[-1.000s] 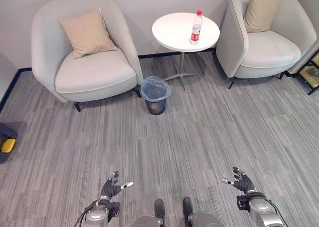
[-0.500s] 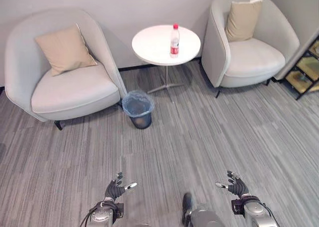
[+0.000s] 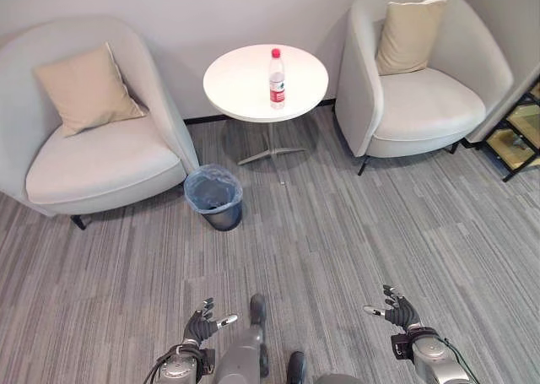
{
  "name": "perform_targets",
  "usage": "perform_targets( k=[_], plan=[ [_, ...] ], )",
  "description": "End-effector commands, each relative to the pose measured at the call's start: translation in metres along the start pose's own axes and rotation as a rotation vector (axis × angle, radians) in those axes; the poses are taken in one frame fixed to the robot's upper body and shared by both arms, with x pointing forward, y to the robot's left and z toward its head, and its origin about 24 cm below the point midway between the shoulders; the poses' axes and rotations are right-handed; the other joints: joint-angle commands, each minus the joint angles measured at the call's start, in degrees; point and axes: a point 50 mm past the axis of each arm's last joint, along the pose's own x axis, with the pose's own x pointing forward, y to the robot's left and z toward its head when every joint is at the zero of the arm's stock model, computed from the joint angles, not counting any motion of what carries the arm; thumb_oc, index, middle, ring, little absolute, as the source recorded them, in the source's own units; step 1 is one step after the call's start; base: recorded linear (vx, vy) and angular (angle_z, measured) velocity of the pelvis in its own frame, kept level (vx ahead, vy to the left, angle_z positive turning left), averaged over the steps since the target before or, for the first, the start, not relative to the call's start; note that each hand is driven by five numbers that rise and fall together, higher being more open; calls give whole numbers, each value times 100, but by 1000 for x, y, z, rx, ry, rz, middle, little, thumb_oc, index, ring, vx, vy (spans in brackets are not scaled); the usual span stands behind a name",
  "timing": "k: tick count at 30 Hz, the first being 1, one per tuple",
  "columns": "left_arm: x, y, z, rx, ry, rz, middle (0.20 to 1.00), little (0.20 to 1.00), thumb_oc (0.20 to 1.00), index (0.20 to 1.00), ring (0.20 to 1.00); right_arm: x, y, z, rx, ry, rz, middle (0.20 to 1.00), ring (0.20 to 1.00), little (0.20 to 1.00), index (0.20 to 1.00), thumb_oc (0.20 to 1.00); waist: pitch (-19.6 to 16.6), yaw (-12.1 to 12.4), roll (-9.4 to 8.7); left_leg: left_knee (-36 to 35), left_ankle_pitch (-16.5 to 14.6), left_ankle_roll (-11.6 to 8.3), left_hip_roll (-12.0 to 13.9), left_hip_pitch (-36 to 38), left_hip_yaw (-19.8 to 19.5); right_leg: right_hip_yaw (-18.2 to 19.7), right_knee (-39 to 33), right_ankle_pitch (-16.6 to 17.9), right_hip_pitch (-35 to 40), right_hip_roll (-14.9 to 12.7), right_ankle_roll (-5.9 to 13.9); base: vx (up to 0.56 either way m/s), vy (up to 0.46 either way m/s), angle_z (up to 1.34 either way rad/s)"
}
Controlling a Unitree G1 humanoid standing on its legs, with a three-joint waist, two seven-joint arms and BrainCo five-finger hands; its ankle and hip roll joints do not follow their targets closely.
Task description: Gather garbage on tea table into small bin, then transfer packed bag to large trash can.
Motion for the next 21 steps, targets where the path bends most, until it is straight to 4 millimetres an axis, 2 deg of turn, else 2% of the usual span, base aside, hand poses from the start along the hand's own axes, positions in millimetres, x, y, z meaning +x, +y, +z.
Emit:
perform_targets(
  k=[1, 5, 8, 9, 10, 11, 14, 15, 16, 18, 20, 21],
  plan=[
    [2, 9, 18, -7, -92, 18, 1000, 1000, 1000, 1000, 1000, -3, -4, 14, 21, -92, -15, 1000, 1000, 1000, 1000, 1000, -196, 28, -82, 448, 24, 72, 48, 346, -28, 470, 382, -782, 229, -575, 628, 374, 143, -45],
    [1, 13, 22, 3, -108, 19, 1000, 1000, 1000, 1000, 1000, -1, 5, 17, 28, -100, 20, 1000, 1000, 1000, 1000, 1000, -353, 136, -280, 850, -290, 239, -20, 324, 68, 595, 622, -774, 219, -882, 833, 312, 149, -31],
    [3, 17, 28, 13, -125, 25, 1000, 1000, 1000, 1000, 1000, 2, 11, 25, 42, -119, 40, 1000, 1000, 1000, 1000, 1000, -381, 183, -346, 959, -609, 423, -128, 468, 86, 658, 1381, -670, -55, -1024, 1058, 208, 132, -20],
    [3, 17, 28, 12, -125, 24, 1000, 1000, 1000, 1000, 1000, 2, 11, 25, 42, -119, 40, 1000, 1000, 1000, 1000, 1000, -399, 192, -334, 956, -598, 419, -110, 446, 91, 669, 1378, -653, -82, -1008, 1053, 136, 89, -2],
    [4, 19, 30, 16, -131, 29, 1000, 1000, 1000, 1000, 1000, 2, 12, 28, 44, -132, 41, 1000, 1000, 1000, 1000, 1000, -378, 173, -354, 983, -691, 475, -165, 514, 76, 662, 1646, -523, -193, -1046, 1157, 172, 100, 3],
    [4, 20, 32, 30, -138, 31, 1000, 1000, 1000, 1000, 1000, 3, 14, 33, 45, -148, 51, 1000, 1000, 1000, 1000, 1000, -358, 136, -311, 984, -820, 565, -192, 671, 31, 660, 2067, -179, -614, -1080, 1261, 177, 102, -6],
    [5, 20, 34, 37, -146, 26, 1000, 1000, 1000, 1000, 1000, 3, 14, 35, 36, -157, 55, 1000, 1000, 1000, 1000, 1000, -312, 24, -221, 885, -922, 607, -202, 928, -85, 653, 2156, -183, -1009, -1001, 1191, 203, 76, 11],
    [5, 18, 33, 40, -138, 17, 1000, 1000, 1000, 1000, 1000, 2, 13, 33, 37, -153, 53, 1000, 1000, 1000, 1000, 1000, -213, -163, -125, 793, -1005, 621, -214, 1199, -273, 745, 2071, -302, -1401, -819, 1068, 229, 30, 42],
    [6, 17, 34, 43, -137, 13, 1000, 1000, 1000, 1000, 1000, 2, 11, 33, 39, -153, 50, 1000, 1000, 1000, 1000, 1000, -170, -230, -104, 766, -1044, 621, -228, 1312, -339, 777, 1937, -300, -1491, -785, 1038, 299, 21, 32],
    [7, 15, 33, 48, -129, 12, 1000, 1000, 1000, 1000, 1000, 2, 10, 32, 40, -151, 46, 1000, 1000, 1000, 1000, 1000, -84, -351, -87, 700, -1132, 605, -264, 1537, -444, 832, 1604, -158, -1706, -736, 987, 249, -42, 40],
    [9, 12, 33, 42, -125, 7, 1000, 1000, 1000, 1000, 1000, 2, 11, 30, 31, -141, 48, 1000, 1000, 1000, 1000, 1000, -26, -421, -89, 650, -1233, 553, -309, 1754, -539, 699, 1137, 85, -2019, -804, 1044, 246, -74, 23],
    [9, 11, 33, 42, -125, 6, 1000, 1000, 1000, 1000, 1000, 2, 11, 30, 30, -141, 48, 1000, 1000, 1000, 1000, 1000, -3, -441, -75, 652, -1244, 552, -300, 1781, -561, 675, 1120, 84, -1977, -800, 1043, 356, -156, 8]
  ],
)
